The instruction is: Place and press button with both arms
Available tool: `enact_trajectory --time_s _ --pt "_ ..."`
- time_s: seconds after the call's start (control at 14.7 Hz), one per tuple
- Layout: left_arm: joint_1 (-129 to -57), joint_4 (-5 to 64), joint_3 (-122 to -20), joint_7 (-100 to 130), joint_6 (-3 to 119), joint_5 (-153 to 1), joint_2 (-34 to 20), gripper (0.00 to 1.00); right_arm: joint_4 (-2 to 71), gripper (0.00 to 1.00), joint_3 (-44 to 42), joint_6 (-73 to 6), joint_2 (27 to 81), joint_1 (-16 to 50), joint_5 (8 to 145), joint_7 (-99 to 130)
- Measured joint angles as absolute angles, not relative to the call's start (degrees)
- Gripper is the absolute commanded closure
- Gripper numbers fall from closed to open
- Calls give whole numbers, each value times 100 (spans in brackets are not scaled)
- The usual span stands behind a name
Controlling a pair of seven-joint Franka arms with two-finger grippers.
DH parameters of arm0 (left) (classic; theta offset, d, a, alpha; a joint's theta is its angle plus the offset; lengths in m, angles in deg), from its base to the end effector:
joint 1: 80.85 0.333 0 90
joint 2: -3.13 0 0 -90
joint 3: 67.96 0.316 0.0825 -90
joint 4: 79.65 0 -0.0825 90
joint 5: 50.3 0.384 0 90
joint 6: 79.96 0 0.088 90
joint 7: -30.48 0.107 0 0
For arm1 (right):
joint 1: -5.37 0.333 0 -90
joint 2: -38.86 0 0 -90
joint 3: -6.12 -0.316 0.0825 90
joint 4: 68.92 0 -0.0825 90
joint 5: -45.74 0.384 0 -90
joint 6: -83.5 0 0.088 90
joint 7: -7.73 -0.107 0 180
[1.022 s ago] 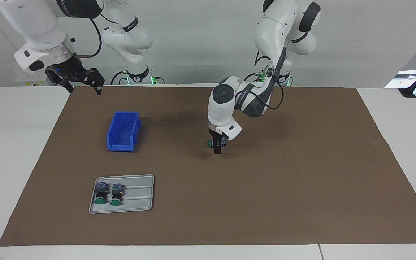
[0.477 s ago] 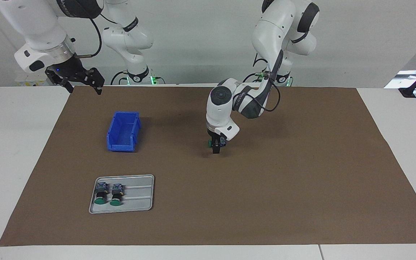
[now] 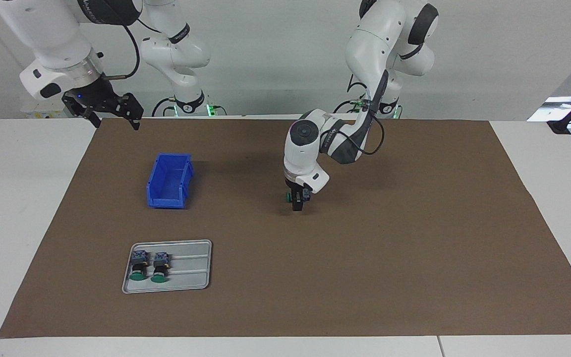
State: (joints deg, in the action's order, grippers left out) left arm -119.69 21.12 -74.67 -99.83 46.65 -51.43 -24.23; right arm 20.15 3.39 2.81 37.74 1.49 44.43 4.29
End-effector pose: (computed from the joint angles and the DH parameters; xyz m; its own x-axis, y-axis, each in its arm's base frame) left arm 0.4641 -0.4647 0.2962 0.0659 0.9971 -0.0370 0.9957 -0.0681 -0.0634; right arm 0.5307 -0.0131 0.6295 0.9887 -0.0837 -0.1247 -0.0804 -0.9963 0.0313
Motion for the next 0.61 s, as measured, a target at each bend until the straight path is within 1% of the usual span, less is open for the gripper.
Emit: enact_trajectory --time_s 0.07,0.2,0.34,0.55,0.61 --pt "-11969 2119 -7467 -9986 4679 -5143 -2423 24 2015 1 339 281 3774 149 4443 429" --pt "-11969 2119 -7467 -9993 4699 -5143 -2423 35 2015 1 339 281 3774 149 4443 429" --pt "-11969 2119 -7467 -10001 4706 -5143 -2423 49 2015 1 339 281 3774 149 4443 429" --pt "-11970 2118 -7469 -10003 4723 -5143 -2423 65 2015 0 339 281 3774 149 4443 429" --pt "-11975 2114 -7471 -10003 4726 -5143 -2422 68 2015 1 339 281 3774 149 4443 429"
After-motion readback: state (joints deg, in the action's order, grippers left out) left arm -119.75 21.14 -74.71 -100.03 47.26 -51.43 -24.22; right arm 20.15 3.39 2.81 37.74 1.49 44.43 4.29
